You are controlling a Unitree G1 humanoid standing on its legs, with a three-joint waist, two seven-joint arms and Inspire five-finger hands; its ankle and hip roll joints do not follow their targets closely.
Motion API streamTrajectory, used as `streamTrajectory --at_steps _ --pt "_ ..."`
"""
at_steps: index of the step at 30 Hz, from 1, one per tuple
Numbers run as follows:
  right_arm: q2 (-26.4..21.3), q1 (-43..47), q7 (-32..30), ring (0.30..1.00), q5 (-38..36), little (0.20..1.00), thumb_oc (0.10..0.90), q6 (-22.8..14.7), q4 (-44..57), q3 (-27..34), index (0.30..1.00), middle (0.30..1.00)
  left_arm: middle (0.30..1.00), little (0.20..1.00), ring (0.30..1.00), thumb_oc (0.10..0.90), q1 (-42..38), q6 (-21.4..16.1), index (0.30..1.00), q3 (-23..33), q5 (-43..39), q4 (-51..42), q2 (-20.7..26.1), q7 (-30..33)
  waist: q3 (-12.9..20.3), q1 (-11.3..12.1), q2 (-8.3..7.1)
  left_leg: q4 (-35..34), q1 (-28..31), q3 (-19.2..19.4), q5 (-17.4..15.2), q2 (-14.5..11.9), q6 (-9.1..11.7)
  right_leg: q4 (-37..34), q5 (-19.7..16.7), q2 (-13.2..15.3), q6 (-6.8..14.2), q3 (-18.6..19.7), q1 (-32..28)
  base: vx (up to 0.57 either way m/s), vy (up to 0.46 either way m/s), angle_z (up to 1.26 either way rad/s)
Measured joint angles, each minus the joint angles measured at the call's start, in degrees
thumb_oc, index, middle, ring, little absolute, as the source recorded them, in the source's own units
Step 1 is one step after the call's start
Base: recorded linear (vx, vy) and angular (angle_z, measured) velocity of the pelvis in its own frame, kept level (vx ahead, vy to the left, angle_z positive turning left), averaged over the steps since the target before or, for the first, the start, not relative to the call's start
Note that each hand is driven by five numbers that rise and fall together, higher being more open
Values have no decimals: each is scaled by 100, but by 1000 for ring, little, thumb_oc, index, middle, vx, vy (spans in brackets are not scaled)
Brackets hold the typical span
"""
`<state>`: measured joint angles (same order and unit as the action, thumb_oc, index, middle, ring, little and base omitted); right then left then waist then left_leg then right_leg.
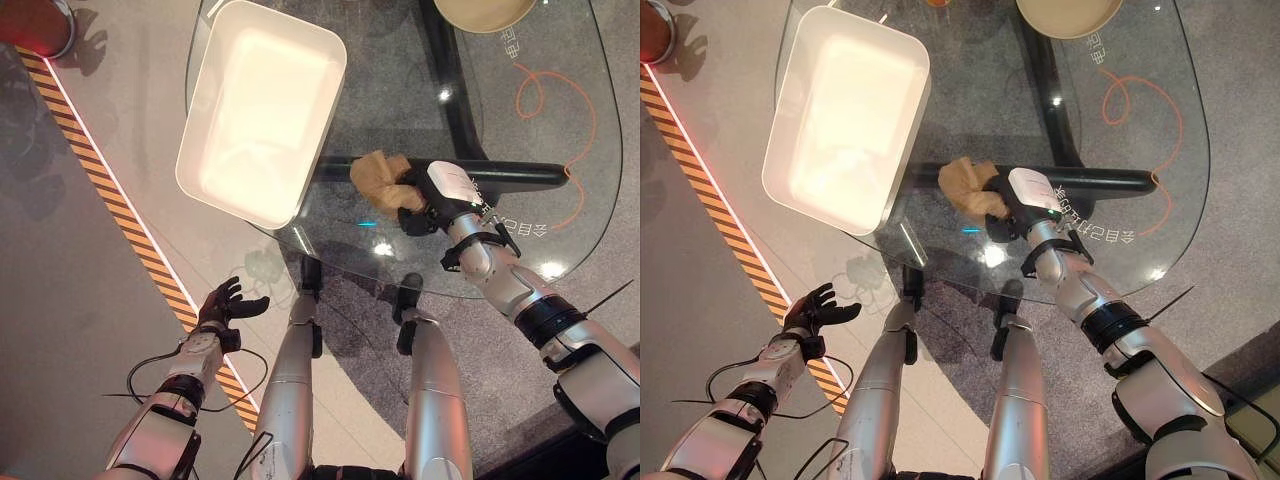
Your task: Wipe the table with a cloth and put it in the basket.
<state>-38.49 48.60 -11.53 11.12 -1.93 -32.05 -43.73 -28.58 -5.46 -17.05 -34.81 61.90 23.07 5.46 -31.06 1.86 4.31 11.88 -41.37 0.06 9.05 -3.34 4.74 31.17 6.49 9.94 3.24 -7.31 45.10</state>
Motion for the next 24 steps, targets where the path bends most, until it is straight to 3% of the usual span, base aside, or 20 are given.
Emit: streamTrajectory --at_steps 13,24 --pt "40 -197 439 300 0 200 100 -221 121 -320 300 300 900 900 900 800 -2 -30 900 4 2 18 -1 -4 0 -22 1 4 39 7 15 -3 24 72 33 8 -23 0 0 0 0 0" --pt "26 -255 339 300 0 200 100 -218 133 -396 300 300 900 900 900 800 -3 -34 900 99 0 26 0 5 0 36 1 5 93 7 21 -3 31 109 39 11 -33 6 -34 0 0 0"
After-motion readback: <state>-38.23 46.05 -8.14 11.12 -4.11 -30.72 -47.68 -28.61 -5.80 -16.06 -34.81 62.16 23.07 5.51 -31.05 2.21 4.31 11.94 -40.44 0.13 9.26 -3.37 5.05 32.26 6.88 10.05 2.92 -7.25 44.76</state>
